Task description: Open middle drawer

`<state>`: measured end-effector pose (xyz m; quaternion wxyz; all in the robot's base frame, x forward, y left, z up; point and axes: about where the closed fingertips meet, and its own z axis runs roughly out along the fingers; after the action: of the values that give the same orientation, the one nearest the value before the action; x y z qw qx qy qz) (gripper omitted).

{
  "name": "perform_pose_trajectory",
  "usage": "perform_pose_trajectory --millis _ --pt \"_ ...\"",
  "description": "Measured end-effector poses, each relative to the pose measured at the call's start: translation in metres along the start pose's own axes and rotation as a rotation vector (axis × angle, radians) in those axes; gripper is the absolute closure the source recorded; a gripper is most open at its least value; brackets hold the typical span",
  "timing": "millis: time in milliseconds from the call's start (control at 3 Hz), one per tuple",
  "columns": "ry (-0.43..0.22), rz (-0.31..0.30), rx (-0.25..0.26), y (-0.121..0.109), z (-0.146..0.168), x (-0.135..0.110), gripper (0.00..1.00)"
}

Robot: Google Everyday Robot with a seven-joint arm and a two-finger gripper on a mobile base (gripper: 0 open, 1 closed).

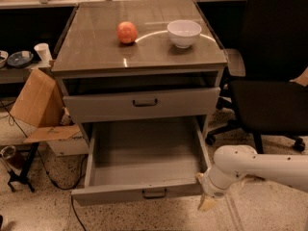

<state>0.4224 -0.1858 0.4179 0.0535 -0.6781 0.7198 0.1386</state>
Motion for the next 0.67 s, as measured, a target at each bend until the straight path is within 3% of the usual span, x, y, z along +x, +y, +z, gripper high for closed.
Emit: perform_pose_trajectory --millis 667 --pt "0.000 0.000 0.000 -0.0014 -0.0078 -0.0043 0.96"
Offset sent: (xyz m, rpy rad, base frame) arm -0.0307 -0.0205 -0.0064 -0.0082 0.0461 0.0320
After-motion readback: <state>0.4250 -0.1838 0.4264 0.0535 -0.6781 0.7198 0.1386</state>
